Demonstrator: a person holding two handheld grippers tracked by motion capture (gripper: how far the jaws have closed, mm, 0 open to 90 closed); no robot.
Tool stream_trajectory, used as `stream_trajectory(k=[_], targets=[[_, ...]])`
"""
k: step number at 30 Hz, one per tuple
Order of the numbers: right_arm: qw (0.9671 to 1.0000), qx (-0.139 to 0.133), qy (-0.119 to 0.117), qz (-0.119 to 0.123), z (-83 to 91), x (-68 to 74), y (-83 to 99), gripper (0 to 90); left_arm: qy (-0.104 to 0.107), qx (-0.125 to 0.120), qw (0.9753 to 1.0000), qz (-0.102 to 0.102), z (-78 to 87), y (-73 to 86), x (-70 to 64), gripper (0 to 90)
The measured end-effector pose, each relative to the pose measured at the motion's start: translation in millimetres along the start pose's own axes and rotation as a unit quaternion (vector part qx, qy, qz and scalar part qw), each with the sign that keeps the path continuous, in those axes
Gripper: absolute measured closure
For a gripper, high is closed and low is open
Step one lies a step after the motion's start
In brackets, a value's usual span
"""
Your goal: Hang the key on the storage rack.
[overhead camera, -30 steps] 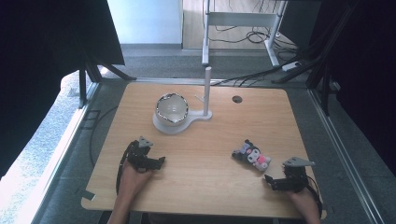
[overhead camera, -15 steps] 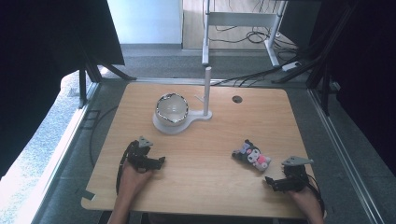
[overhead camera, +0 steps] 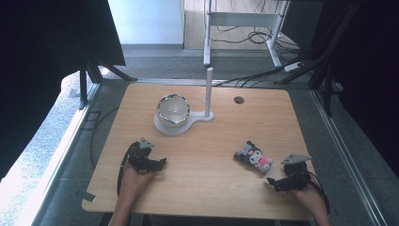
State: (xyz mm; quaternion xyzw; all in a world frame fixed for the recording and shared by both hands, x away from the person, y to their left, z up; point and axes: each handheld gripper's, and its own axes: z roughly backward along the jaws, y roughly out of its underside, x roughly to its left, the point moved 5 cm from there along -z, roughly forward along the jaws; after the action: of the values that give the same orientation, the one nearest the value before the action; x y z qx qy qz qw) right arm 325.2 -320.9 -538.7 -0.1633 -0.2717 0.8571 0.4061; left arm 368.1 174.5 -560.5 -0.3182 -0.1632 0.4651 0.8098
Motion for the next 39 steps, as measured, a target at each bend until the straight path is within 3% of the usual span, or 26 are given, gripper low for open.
stream_trajectory(k=[8,20,24,28,36,37,38,39], targets=[[0.9997,0.021,-0.012,0.007,-1.9,1.2,-13.5,0.0,0.0,0.0,1.0,0.0,0.0,0.0,0.0,1.9],[0.9968,0.06,-0.027,0.046,-2.2,3.3,-40.1,1.0,0.0,0.0,1.0,0.0,0.0,0.0,0.0,1.9],[0.9944,0.074,-0.03,0.069,-2.7,4.0,-51.6,1.0,0.0,0.0,1.0,0.0,0.0,0.0,0.0,1.9],[0.9895,0.098,-0.039,0.098,-7.4,8.0,-66.1,3.9,0.0,0.0,1.0,0.0,0.0,0.0,0.0,1.9],[0.9832,0.135,-0.057,0.109,-20.8,10.6,-81.0,8.4,0.0,0.0,1.0,0.0,0.1,0.0,0.0,1.9],[0.9807,0.152,-0.062,0.107,-25.1,10.7,-82.5,10.2,0.0,0.0,1.0,0.0,0.1,0.0,0.1,1.9],[0.9807,0.152,-0.062,0.107,-25.1,10.7,-82.5,10.2,0.0,0.0,1.0,0.0,0.1,0.0,0.1,1.9],[0.977,0.17,-0.069,0.109,-29.0,11.6,-84.0,13.8,0.0,0.0,1.0,0.0,0.0,0.0,0.1,1.9]])
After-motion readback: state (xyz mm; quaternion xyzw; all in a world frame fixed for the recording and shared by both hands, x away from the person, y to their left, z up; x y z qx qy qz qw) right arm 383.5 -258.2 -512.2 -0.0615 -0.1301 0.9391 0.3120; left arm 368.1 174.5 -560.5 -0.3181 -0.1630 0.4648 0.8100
